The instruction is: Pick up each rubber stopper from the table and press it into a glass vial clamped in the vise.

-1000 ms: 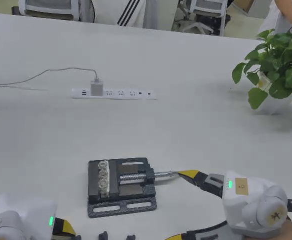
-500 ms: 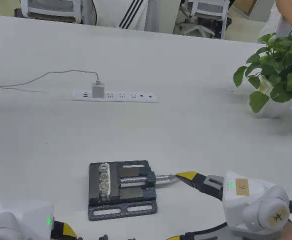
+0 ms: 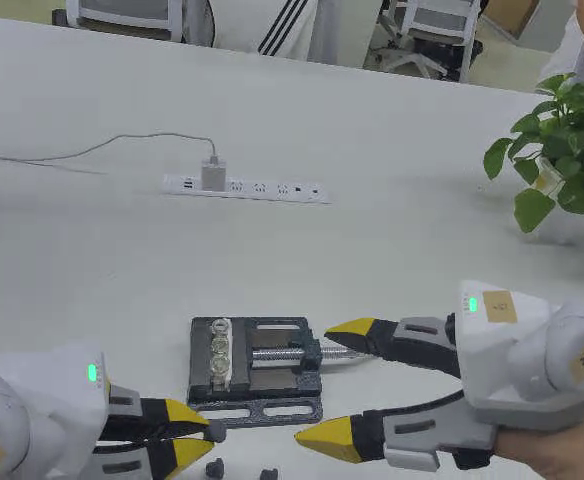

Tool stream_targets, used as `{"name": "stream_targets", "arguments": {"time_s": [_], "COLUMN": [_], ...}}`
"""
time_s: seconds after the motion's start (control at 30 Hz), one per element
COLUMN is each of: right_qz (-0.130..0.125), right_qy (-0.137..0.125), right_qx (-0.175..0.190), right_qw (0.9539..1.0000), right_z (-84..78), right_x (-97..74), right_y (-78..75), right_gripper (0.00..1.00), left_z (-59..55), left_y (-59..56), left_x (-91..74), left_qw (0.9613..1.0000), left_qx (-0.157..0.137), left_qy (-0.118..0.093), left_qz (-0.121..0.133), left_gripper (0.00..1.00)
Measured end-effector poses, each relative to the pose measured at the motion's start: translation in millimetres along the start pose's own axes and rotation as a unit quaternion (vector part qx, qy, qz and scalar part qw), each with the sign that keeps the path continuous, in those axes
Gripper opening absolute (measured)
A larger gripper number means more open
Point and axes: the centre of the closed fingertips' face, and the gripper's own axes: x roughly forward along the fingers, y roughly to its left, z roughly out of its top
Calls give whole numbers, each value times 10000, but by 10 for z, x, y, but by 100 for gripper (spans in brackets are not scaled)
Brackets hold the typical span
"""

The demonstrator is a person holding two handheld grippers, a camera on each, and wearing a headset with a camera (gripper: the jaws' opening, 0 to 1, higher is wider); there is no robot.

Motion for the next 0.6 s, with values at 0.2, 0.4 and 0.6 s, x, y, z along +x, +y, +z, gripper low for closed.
{"name": "stream_targets", "arguments": {"time_s": [0.2,0.4,0.6], "right_qz": [450,769,1029], "right_qy": [227,381,551], "right_qx": [-293,-436,-552], "right_qw": [9983,9954,9916], "right_z": [91,144,160], "right_x": [49,63,89], "right_y": [175,276,372], "right_gripper": [42,29,21], "left_z": [220,334,418], "left_y": [-77,-143,-191], "left_x": [-17,-28,-31], "left_qw": [9991,9984,9977], "left_qx": [-191,-153,-123], "left_qy": [-388,-548,-667], "left_qz": [13,-7,-33], "left_gripper": [4,4,4]}}
